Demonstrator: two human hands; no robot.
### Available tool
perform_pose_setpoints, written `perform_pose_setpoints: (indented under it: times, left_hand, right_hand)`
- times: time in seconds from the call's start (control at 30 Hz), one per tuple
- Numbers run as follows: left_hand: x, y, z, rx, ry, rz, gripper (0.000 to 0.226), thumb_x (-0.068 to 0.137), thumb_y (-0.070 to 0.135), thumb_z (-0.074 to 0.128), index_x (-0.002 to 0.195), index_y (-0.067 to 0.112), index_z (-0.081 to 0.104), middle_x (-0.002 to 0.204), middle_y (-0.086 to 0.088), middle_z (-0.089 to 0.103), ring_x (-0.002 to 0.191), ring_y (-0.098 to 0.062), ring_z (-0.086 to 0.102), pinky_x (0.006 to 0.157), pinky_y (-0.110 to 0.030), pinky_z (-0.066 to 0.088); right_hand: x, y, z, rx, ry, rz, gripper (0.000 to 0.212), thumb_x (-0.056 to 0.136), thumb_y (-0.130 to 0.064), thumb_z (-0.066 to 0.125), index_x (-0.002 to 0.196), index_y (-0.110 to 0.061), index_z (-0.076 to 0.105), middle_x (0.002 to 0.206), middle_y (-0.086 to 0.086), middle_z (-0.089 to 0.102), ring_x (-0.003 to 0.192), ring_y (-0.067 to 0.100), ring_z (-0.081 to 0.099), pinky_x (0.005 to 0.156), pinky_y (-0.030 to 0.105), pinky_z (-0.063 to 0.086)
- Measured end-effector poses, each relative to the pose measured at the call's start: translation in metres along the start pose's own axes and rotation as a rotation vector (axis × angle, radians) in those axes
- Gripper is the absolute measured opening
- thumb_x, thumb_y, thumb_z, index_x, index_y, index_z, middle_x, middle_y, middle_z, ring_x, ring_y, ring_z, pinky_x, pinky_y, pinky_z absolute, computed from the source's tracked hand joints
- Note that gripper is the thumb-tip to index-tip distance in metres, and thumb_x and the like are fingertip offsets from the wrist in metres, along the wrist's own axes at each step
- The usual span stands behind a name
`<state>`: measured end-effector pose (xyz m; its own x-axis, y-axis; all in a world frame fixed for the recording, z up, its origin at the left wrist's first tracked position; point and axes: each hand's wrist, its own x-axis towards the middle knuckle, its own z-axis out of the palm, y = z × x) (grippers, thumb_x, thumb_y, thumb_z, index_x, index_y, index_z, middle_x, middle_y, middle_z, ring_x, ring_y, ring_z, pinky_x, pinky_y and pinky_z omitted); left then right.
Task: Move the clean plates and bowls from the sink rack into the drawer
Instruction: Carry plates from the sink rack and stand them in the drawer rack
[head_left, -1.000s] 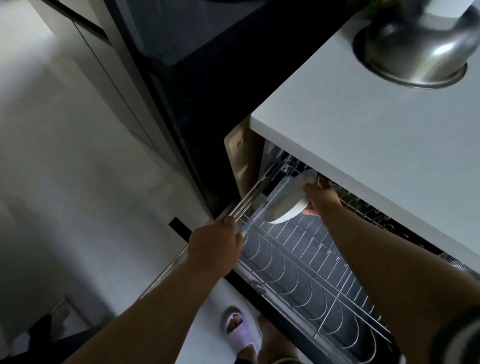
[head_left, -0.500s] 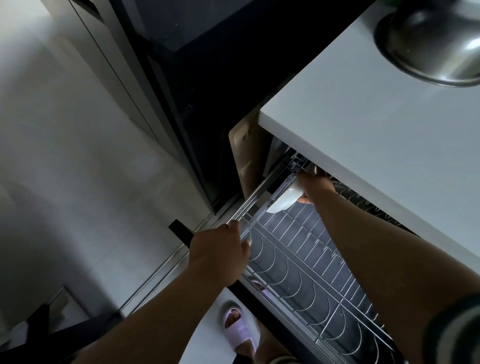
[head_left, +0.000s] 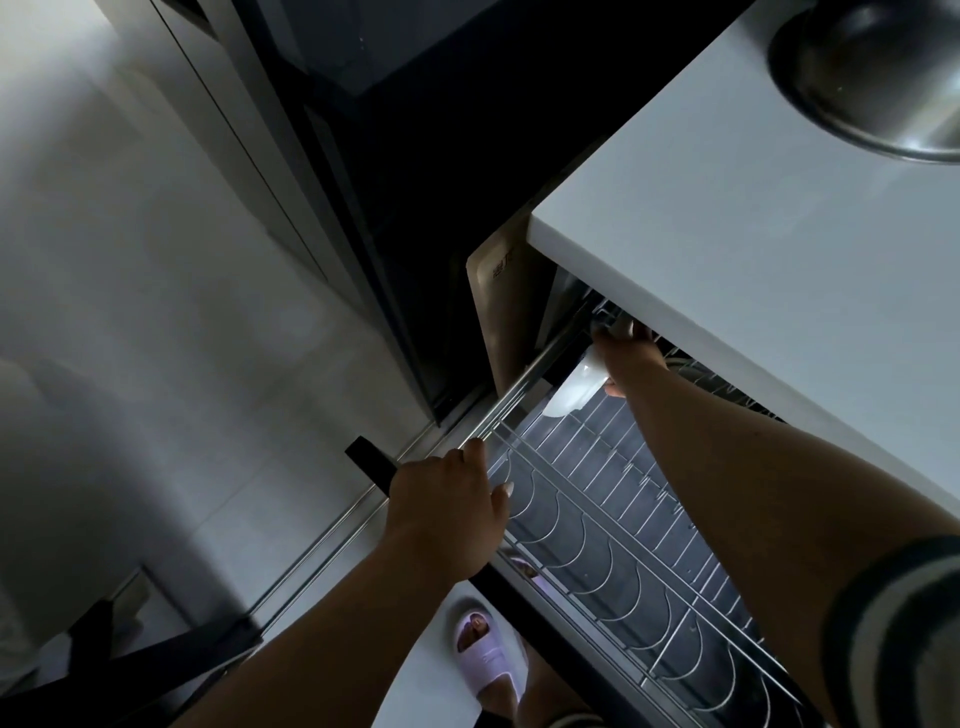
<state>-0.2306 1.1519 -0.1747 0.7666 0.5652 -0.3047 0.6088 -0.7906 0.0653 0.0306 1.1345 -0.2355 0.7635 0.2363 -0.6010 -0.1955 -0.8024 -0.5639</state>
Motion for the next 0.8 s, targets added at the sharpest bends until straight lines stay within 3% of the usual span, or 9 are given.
perform_pose_setpoints:
  times: [0.13, 0.17, 0.23, 0.3, 0.4, 0.5, 0.6, 0.7, 0.8]
  left_hand:
    - [-0.001, -0.001, 0.002, -0.017, 0.026, 0.000, 0.052, 0.098, 0.051, 0.030, 0.133, 0.014, 0.037, 0.113, -0.003, 0.064, 0.095, -0.019, 0.065, 0.079, -0.032, 0.050]
    - [0.000, -0.001, 0.002, -0.024, 0.026, -0.004, 0.051, 0.098, 0.051, 0.031, 0.133, 0.014, 0.037, 0.115, -0.003, 0.064, 0.097, -0.019, 0.065, 0.079, -0.031, 0.050]
    - [0.000, 0.000, 0.001, -0.037, 0.015, -0.009, 0.051, 0.098, 0.050, 0.032, 0.134, 0.015, 0.037, 0.116, -0.003, 0.063, 0.099, -0.019, 0.064, 0.081, -0.032, 0.049]
    - [0.001, 0.001, -0.002, -0.047, 0.000, -0.013, 0.050, 0.098, 0.050, 0.033, 0.133, 0.015, 0.039, 0.115, -0.004, 0.064, 0.098, -0.020, 0.065, 0.083, -0.033, 0.051]
    - [0.002, 0.003, -0.006, -0.090, -0.019, -0.037, 0.046, 0.099, 0.046, 0.034, 0.131, 0.015, 0.041, 0.116, -0.005, 0.064, 0.102, -0.023, 0.065, 0.085, -0.034, 0.050]
    - [-0.001, 0.006, -0.012, -0.218, -0.046, -0.060, 0.042, 0.098, 0.041, 0.038, 0.131, 0.015, 0.042, 0.120, -0.007, 0.061, 0.107, -0.026, 0.061, 0.089, -0.037, 0.049]
    - [-0.007, 0.012, -0.021, -0.313, -0.037, -0.042, 0.038, 0.097, 0.038, 0.041, 0.128, 0.016, 0.046, 0.122, -0.007, 0.061, 0.111, -0.026, 0.059, 0.091, -0.037, 0.048]
    - [-0.008, 0.025, -0.034, -0.327, -0.034, 0.001, 0.035, 0.097, 0.042, 0.042, 0.123, 0.019, 0.050, 0.121, -0.005, 0.062, 0.111, -0.027, 0.059, 0.088, -0.034, 0.045]
    - [-0.007, 0.045, -0.052, -0.321, -0.013, 0.070, 0.033, 0.096, 0.040, 0.044, 0.122, 0.021, 0.053, 0.117, -0.003, 0.065, 0.108, -0.026, 0.061, 0.085, -0.033, 0.047]
  right_hand:
    - [0.005, 0.021, 0.006, 0.002, -0.055, -0.021, 0.104, 0.067, -0.071, 0.058, 0.149, -0.035, 0.006, 0.088, 0.012, 0.060, 0.070, 0.025, 0.056, 0.081, 0.044, 0.052]
    - [-0.003, 0.023, 0.006, -0.018, -0.063, -0.032, 0.104, 0.071, -0.069, 0.058, 0.150, -0.035, 0.001, 0.095, 0.015, 0.061, 0.077, 0.029, 0.060, 0.082, 0.046, 0.052]
    - [-0.019, 0.026, 0.005, -0.095, -0.039, -0.072, 0.092, 0.085, -0.059, 0.055, 0.152, -0.028, 0.000, 0.128, 0.020, 0.057, 0.101, 0.039, 0.062, 0.086, 0.045, 0.053]
    - [-0.031, 0.029, 0.005, -0.120, -0.032, -0.071, 0.086, 0.089, -0.054, 0.053, 0.153, -0.020, 0.006, 0.139, 0.020, 0.050, 0.111, 0.040, 0.060, 0.086, 0.041, 0.052]
    - [-0.052, 0.030, 0.004, -0.092, -0.080, -0.083, 0.078, 0.089, -0.055, 0.051, 0.148, -0.012, 0.023, 0.128, 0.020, 0.059, 0.107, 0.034, 0.063, 0.082, 0.035, 0.052]
    - [-0.087, 0.033, -0.004, -0.131, -0.117, -0.168, 0.063, 0.093, -0.053, 0.047, 0.142, -0.013, 0.039, 0.125, 0.012, 0.062, 0.109, 0.026, 0.061, 0.078, 0.024, 0.040]
    - [-0.125, 0.039, -0.017, -0.185, -0.127, -0.291, 0.054, 0.094, -0.054, 0.043, 0.131, -0.015, 0.054, 0.108, 0.004, 0.068, 0.099, 0.021, 0.063, 0.080, 0.025, 0.043]
    - [-0.157, 0.043, -0.045, -0.175, -0.100, -0.370, 0.052, 0.095, -0.051, 0.043, 0.134, -0.017, 0.051, 0.123, 0.004, 0.063, 0.109, 0.023, 0.061, 0.089, 0.029, 0.045]
    - [-0.187, 0.048, -0.084, -0.119, 0.010, -0.463, 0.049, 0.096, -0.047, 0.045, 0.129, -0.013, 0.055, 0.118, 0.007, 0.064, 0.108, 0.025, 0.061, 0.090, 0.034, 0.048]
